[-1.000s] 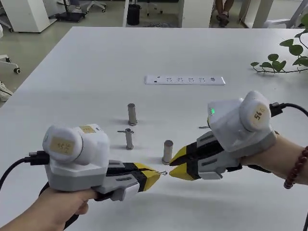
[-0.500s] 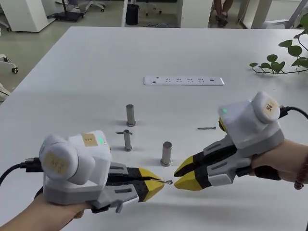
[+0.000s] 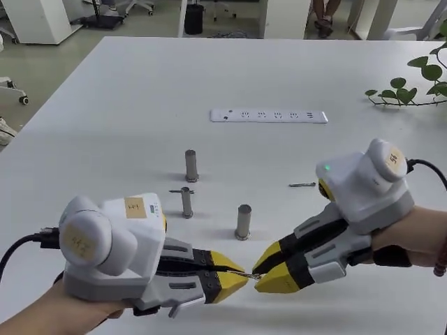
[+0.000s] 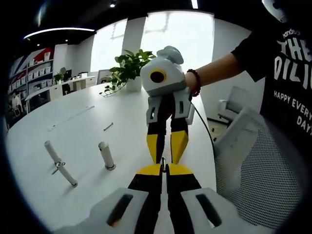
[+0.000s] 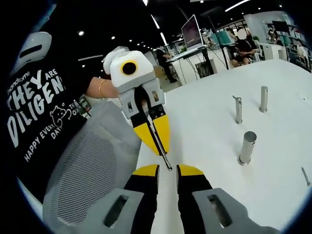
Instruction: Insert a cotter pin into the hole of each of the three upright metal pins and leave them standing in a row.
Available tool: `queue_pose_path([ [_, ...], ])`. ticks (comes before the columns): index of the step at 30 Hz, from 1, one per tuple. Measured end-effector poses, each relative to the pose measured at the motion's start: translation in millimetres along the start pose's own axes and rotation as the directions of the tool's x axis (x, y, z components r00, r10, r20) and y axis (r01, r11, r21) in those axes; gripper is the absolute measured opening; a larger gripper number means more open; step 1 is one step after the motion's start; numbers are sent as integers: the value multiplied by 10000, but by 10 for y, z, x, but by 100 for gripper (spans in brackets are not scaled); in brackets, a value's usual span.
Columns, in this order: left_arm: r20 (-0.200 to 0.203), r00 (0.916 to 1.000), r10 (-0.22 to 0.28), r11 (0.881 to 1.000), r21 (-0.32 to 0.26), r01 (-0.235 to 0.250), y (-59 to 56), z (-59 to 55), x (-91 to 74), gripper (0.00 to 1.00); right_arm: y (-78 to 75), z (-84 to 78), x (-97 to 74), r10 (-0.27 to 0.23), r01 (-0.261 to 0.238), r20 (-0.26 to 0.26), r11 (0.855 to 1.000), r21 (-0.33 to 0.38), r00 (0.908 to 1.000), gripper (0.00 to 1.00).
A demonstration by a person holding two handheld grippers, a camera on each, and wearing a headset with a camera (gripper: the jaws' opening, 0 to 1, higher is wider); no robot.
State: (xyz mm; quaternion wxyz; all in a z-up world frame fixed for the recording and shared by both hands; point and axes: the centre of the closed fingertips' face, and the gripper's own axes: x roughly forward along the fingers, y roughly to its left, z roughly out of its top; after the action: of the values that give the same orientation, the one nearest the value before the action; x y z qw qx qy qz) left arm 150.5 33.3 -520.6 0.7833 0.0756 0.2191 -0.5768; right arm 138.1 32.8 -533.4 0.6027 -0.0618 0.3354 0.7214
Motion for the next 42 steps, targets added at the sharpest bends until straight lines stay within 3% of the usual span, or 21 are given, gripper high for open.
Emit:
queue_pose_path([
  [14, 388, 9983, -433, 9989, -140, 438, -90, 76, -24, 0, 65, 73, -45, 754, -785, 654, 9959, 459, 9950, 4],
  [22, 471, 9980, -417, 9988, -236, 429, -75, 93, -33, 0, 64, 83, -32, 707, -721, 612, 9972, 206, 9956, 0],
  [31, 364, 9987, -366, 9993, 56, 364, -82, 75, -13, 1, 59, 45, -38, 607, -604, 31, 9959, -673, 9981, 0],
  [35, 148, 9999, 75, 9996, 283, -79, -4, 33, -13, 3, 81, 54, -31, 453, -467, -170, 9943, -957, 9988, 0],
  [42, 247, 9991, 351, 9990, 270, -358, 53, 54, -10, 6, 16, 47, -45, -56, -28, -551, 9884, -1517, 9985, 0],
])
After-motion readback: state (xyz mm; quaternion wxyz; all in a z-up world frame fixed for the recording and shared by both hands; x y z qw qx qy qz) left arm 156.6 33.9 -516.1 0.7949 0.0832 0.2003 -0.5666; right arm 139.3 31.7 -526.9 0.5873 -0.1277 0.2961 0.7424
